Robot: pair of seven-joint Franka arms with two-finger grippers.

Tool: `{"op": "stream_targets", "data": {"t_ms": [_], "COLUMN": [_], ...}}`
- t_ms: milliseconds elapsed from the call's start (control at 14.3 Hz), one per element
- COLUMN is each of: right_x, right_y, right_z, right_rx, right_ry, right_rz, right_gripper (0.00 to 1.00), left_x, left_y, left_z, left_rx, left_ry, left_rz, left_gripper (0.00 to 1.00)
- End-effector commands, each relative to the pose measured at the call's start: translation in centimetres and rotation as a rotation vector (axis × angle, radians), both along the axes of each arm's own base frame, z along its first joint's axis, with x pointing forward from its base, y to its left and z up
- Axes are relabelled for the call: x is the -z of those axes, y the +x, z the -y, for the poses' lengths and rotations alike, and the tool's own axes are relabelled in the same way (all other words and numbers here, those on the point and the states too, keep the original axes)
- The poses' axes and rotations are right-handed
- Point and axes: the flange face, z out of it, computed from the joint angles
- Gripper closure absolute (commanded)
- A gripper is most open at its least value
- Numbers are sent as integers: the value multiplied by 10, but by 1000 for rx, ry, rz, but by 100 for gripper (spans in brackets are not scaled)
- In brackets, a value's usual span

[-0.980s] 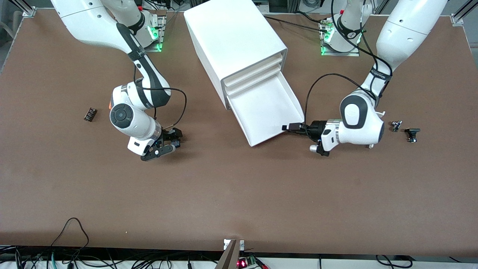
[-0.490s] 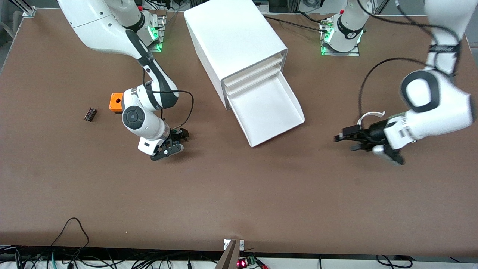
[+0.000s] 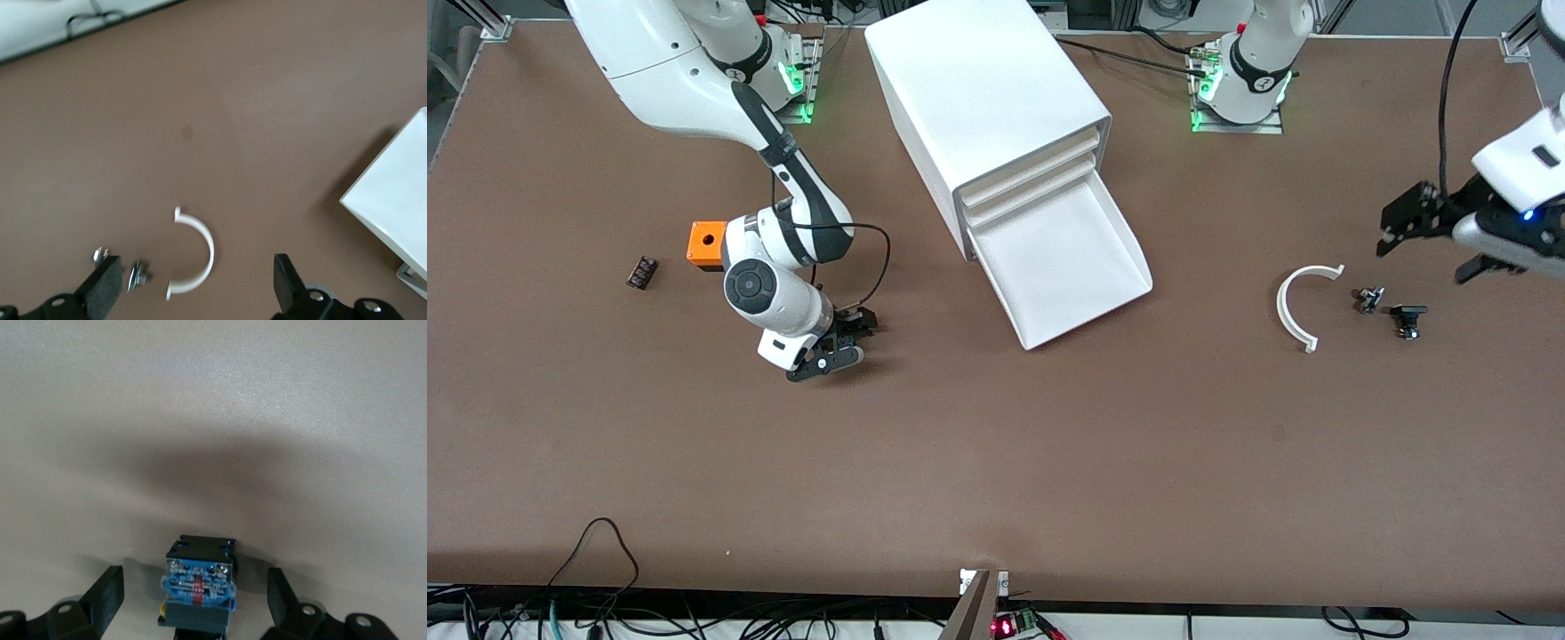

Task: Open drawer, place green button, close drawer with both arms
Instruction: 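Release the drawer and raise the left gripper back toward rest, then carry the green switch with the right gripper over the open drawer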

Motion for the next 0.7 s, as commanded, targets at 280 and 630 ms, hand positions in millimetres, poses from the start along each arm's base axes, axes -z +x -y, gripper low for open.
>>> {"op": "stream_targets", "data": {"t_ms": [280,630], "right_x": [-15,-75], "right_y": [3,22], "right_z": [-1,-4], "right_rx": [16,1], "right_ry": [1,6], "right_rz": [10,29], "right_gripper": [63,70], "left_x": [0,-4], "left_y": [-13,-11], "left_z": [2,-1], "left_rx": [-365,-374], "left_ry": [68,64], "left_rz": [-72,-62], "left_gripper": [0,0]}}
